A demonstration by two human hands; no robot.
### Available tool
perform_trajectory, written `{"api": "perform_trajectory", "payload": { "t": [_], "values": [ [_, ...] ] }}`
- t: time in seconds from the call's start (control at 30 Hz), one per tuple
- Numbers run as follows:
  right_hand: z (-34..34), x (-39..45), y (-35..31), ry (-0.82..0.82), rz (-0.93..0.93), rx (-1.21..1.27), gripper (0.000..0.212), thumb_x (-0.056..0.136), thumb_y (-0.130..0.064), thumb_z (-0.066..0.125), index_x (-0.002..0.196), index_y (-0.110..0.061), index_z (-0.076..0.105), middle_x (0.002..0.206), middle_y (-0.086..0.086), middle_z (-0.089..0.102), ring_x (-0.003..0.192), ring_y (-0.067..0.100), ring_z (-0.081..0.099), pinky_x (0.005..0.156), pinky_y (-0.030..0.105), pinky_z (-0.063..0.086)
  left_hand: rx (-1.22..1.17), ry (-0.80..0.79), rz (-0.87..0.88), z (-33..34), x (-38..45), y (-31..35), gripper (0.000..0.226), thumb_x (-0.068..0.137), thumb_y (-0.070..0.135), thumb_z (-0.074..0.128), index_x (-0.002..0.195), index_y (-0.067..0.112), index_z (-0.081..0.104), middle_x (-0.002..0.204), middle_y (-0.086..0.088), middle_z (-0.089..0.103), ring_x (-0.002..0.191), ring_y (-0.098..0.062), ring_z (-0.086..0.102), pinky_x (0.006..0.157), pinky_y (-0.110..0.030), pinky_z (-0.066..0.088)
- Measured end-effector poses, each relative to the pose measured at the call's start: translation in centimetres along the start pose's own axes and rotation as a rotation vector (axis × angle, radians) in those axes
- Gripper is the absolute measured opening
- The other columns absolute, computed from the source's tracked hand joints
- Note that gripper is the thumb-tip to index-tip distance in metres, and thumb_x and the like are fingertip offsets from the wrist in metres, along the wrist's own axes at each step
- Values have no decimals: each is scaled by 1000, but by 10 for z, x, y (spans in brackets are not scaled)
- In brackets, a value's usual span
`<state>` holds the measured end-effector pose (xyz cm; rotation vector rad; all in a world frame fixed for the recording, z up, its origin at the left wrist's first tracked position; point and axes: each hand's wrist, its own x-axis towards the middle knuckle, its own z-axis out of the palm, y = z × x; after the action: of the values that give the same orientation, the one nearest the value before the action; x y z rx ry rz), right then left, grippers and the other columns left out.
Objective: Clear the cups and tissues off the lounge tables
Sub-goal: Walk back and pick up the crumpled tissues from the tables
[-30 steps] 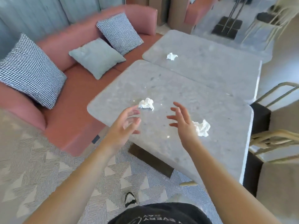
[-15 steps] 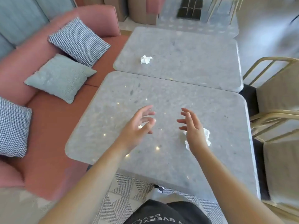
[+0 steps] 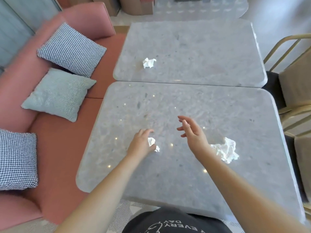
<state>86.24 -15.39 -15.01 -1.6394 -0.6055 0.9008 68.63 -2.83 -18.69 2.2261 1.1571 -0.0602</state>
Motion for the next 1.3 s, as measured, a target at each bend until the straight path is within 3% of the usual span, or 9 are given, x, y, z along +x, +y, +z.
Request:
{"api": "perform_trajectory", "payload": {
  "t": [0.13, 0.23, 0.47, 0.7, 0.9, 0.97, 1.03, 1.17, 1.3],
  "values": [
    [21, 18, 3, 16, 28, -7, 25, 107, -29, 43, 113, -45, 62, 126, -4, 61, 94, -3, 66, 74, 15, 51, 265, -194, -23, 16, 16, -22, 73, 85, 46, 76, 148, 28, 45, 152, 0, 39, 138, -27, 42, 104, -39, 45],
    [45, 36, 3, 35, 47, -19, 25, 108, -29, 43, 113, -44, 62, 126, -3, 60, 93, -3, 66, 74, 17, 52, 282, -245, -17, 25, 24, -36, 58, 88, 43, 72, 137, 20, 51, 147, -5, 40, 132, -30, 44, 101, -40, 46],
    [92, 84, 0, 46, 70, -45, 24, 107, -33, 44, 113, -49, 62, 126, -8, 60, 96, -2, 66, 76, 21, 50, 31, -123, 58, -1, 68, -63, 24, 91, 6, 59, 113, 0, 53, 114, -19, 57, 104, -41, 58, 82, -43, 39],
    [112, 159, -13, 48, 18, -150, 32, 106, -35, 45, 136, -44, 52, 130, -15, 49, 104, 4, 64, 87, 24, 52, -67, -13, 278, -42, 154, -78, 42, 88, -8, 56, 129, 1, 61, 125, -19, 57, 111, -38, 59, 92, -40, 49],
    [129, 230, -21, 19, 19, -311, 41, 104, -37, 47, 145, -42, 45, 128, -22, 45, 95, -28, 48, 73, 6, 39, -239, 93, 195, -45, 206, -86, 45, 95, -6, 51, 136, 11, 59, 129, -7, 55, 111, -26, 60, 88, -23, 42],
    [131, 256, -20, -6, 4, -391, 45, 104, -38, 47, 148, -43, 40, 134, -19, 47, 106, -20, 49, 84, 12, 40, -366, 118, 169, -49, 218, -85, 48, 94, -5, 53, 136, 16, 61, 125, -1, 57, 103, -22, 61, 85, -34, 54],
    [134, 286, -16, -9, -22, -481, 48, 104, -36, 47, 151, -40, 37, 151, -12, 43, 131, 2, 45, 104, 27, 40, -466, 171, 154, -56, 229, -84, 52, 92, -7, 54, 133, 23, 65, 121, 3, 59, 94, -9, 62, 74, -39, 61],
    [152, 347, -8, -67, -31, -788, 55, 104, -35, 45, 157, -34, 28, 167, -3, 20, 149, 29, 22, 118, 45, 27, -499, 229, 210, -58, 238, -83, 45, 89, -6, 56, 120, 23, 73, 116, -1, 63, 100, 17, 55, 84, -3, 42],
    [170, 394, -1, -77, -53, -1021, 59, 103, -35, 44, 157, -36, 20, 169, 4, 2, 152, 31, 10, 118, 49, 20, -588, 293, 146, -56, 243, -89, 43, 91, -5, 58, 105, 34, 71, 108, 3, 59, 99, 9, 56, 82, -1, 39]
  ]
}}
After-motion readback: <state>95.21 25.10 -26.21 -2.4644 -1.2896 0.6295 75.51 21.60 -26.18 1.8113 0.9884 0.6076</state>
